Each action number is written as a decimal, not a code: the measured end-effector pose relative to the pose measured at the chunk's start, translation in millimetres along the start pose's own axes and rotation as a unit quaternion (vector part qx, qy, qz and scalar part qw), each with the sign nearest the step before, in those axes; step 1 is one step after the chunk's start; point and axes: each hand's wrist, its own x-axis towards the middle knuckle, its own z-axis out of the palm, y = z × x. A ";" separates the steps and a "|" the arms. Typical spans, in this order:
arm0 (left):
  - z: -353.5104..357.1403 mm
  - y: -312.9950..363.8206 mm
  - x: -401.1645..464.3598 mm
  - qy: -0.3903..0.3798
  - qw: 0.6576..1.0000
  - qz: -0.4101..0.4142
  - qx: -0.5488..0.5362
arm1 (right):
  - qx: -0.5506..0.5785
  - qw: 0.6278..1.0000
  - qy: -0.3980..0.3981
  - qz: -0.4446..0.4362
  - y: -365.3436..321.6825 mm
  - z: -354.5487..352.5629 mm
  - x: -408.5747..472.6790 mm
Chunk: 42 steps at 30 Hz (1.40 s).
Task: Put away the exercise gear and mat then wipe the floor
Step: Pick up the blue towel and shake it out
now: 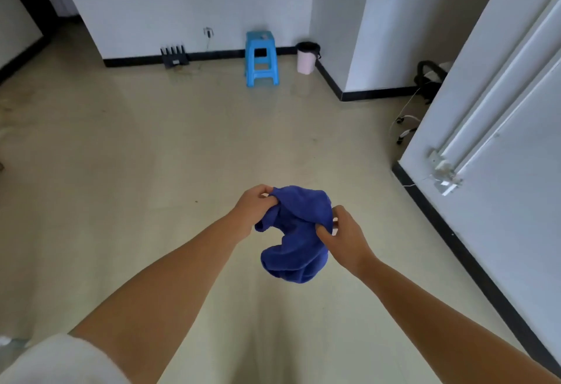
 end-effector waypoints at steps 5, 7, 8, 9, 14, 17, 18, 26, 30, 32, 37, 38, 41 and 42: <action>30.5 59.8 -17.3 -0.123 0.983 0.095 0.095 | -0.011 1.000 0.021 -0.001 -6.3 -39.5 -11.6; 48.0 73.3 -29.3 -0.185 0.967 0.112 0.133 | -0.013 0.999 0.008 -0.035 -17.8 -53.3 -18.9; 55.6 78.7 -34.3 -0.209 0.960 0.117 0.145 | -0.032 0.999 -0.008 -0.043 -22.9 -59.6 -22.8; 62.4 83.4 -38.9 -0.228 0.953 0.123 0.157 | -0.058 0.997 -0.019 -0.043 -25.7 -65.3 -26.9; 81.9 97.0 -54.9 -0.270 0.900 0.178 0.292 | -0.129 0.989 0.051 0.049 -24.3 -85.1 -69.9; 92.2 93.5 -68.0 -0.317 0.833 0.201 0.406 | -0.138 0.980 0.111 0.086 -23.3 -89.7 -107.9; 97.3 90.3 -74.8 -0.327 0.810 0.207 0.441 | -0.136 0.977 0.132 0.098 -24.0 -89.7 -121.4; 151.4 45.6 -135.2 -0.376 0.834 0.244 0.322 | 0.019 0.909 0.361 0.209 -33.7 -98.1 -273.5; 204.1 34.9 -198.4 -0.465 0.850 0.204 0.140 | 0.073 0.853 0.464 0.227 -44.5 -108.0 -377.9; 234.1 27.5 -242.9 -0.498 0.844 0.173 0.094 | 0.066 0.829 0.507 0.228 -50.9 -109.4 -427.5; 299.6 10.3 -367.5 -0.586 0.794 0.143 0.076 | -0.066 0.780 0.516 0.347 -43.6 -108.6 -548.9; 309.5 7.6 -394.6 -0.613 0.770 0.151 0.094 | -0.081 0.767 0.514 0.375 -39.4 -105.7 -576.1; 339.5 -3.0 -479.7 -0.672 0.705 0.188 0.128 | -0.014 0.769 0.498 0.400 -35.3 -88.3 -656.9; 349.7 -8.4 -510.6 -0.688 0.686 0.198 0.131 | 0.011 0.777 0.488 0.398 -35.1 -81.7 -681.4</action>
